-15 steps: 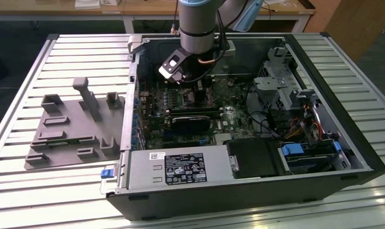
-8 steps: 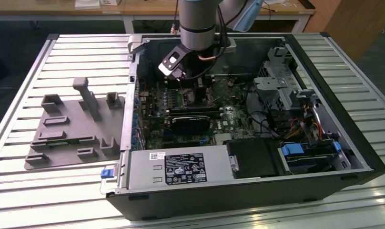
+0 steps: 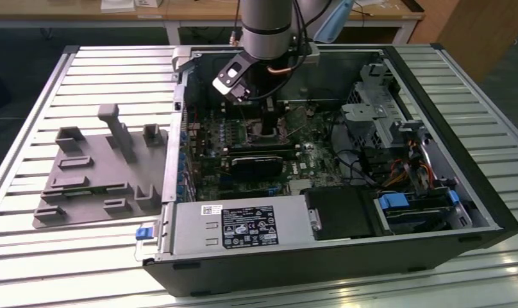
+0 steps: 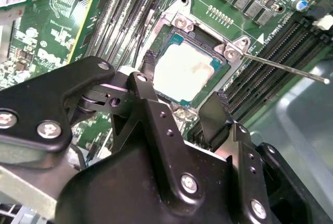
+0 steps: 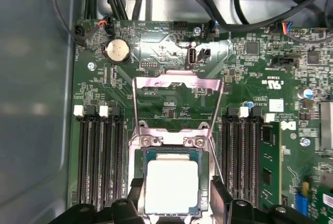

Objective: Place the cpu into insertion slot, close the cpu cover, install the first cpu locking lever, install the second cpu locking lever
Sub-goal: 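Place the cpu into insertion slot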

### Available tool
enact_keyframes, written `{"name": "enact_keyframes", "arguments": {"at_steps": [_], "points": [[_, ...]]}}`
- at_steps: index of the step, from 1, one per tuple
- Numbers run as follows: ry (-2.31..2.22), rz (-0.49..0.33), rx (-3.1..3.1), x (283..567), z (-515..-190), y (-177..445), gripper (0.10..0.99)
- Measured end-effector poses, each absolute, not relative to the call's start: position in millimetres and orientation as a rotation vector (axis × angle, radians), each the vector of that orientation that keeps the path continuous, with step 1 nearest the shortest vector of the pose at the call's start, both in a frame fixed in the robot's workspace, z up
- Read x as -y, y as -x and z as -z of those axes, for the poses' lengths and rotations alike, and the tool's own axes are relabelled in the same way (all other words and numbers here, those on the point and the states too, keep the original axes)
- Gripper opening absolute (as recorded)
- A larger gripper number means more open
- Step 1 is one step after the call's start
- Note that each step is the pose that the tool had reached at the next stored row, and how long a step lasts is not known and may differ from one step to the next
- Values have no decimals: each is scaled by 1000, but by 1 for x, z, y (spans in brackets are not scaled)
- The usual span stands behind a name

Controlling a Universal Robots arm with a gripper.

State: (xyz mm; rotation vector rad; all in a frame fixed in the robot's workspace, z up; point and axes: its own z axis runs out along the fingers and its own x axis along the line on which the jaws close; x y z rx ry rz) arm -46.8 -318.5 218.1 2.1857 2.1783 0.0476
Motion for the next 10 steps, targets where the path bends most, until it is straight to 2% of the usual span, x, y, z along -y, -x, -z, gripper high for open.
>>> {"name": "enact_keyframes", "arguments": {"at_steps": [10], "points": [[-2185, -48, -2178, 319, -225, 47, 612]]}}
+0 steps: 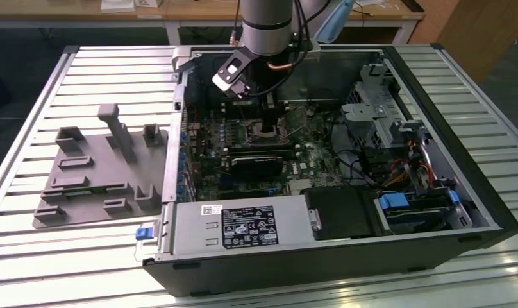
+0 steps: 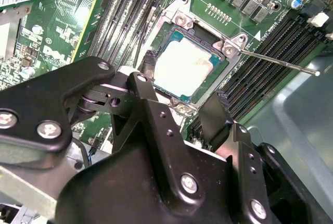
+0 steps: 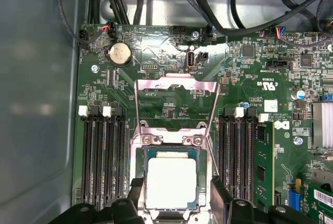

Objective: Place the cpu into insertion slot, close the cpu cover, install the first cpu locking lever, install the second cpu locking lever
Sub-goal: 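Place the cpu into insertion slot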

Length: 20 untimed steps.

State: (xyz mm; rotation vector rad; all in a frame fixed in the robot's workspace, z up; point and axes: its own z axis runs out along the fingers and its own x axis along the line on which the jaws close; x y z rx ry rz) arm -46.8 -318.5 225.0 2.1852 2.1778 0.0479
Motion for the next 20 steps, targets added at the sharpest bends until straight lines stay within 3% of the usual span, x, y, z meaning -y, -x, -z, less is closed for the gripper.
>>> {"name": "enact_keyframes", "arguments": {"at_steps": [4, 6, 7, 9, 10, 13, 14, 15, 20], "points": [[-2185, -48, -2178, 319, -225, 47, 596], [-2185, -48, -2178, 319, -225, 47, 475], [-2185, -48, -2178, 319, -225, 47, 475], [-2185, -48, -2178, 319, -225, 47, 357], [-2185, -48, -2178, 319, -225, 47, 357], [-2185, -48, -2178, 319, -225, 47, 180], [-2185, -48, -2178, 319, -225, 47, 180], [-2185, -48, -2178, 319, -225, 47, 122], [-2185, -48, -2178, 319, -225, 47, 102]]}}
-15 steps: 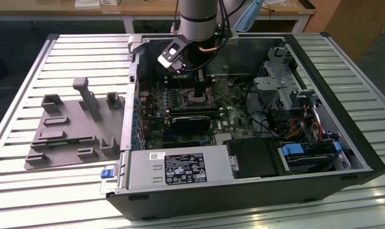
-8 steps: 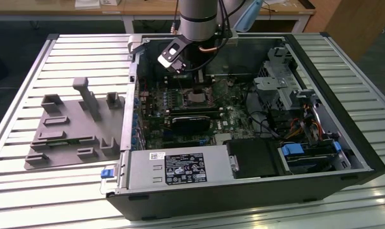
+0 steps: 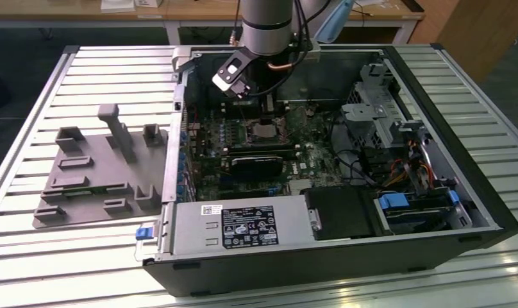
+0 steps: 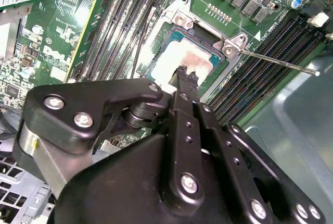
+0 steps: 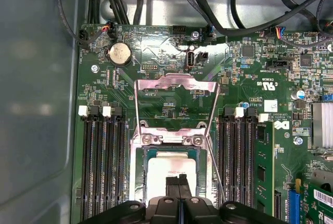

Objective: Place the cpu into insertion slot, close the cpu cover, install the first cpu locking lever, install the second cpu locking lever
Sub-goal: 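Place the cpu into insertion slot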

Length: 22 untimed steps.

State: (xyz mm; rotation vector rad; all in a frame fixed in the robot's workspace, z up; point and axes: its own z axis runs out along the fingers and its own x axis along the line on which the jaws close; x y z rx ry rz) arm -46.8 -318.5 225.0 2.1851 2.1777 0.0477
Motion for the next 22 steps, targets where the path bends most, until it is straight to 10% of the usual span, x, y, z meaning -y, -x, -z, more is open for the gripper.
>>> {"name": "enact_keyframes", "arguments": {"at_steps": [22], "points": [[-2185, -49, -2178, 318, -257, 47, 102]]}}
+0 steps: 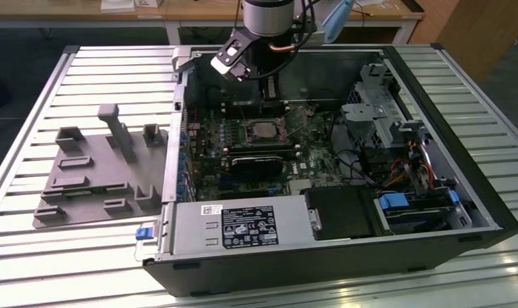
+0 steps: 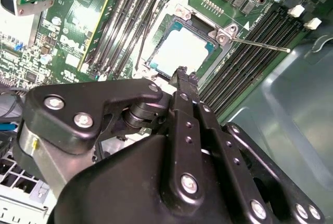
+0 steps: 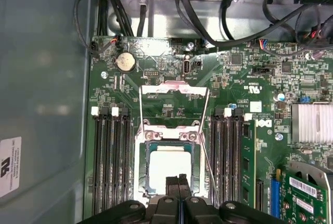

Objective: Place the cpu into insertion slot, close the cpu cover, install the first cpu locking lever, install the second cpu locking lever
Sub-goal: 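Place the cpu into insertion slot, then close the cpu cover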

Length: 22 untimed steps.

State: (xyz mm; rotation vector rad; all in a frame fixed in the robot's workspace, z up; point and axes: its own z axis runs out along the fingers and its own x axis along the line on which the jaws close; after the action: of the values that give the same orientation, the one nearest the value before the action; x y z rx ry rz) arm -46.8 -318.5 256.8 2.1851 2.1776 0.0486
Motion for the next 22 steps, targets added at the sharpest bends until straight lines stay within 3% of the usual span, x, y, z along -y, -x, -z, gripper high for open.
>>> {"name": "enact_keyframes", "arguments": {"at_steps": [22], "points": [[-2185, -48, -2178, 319, -258, 38, 102]]}}
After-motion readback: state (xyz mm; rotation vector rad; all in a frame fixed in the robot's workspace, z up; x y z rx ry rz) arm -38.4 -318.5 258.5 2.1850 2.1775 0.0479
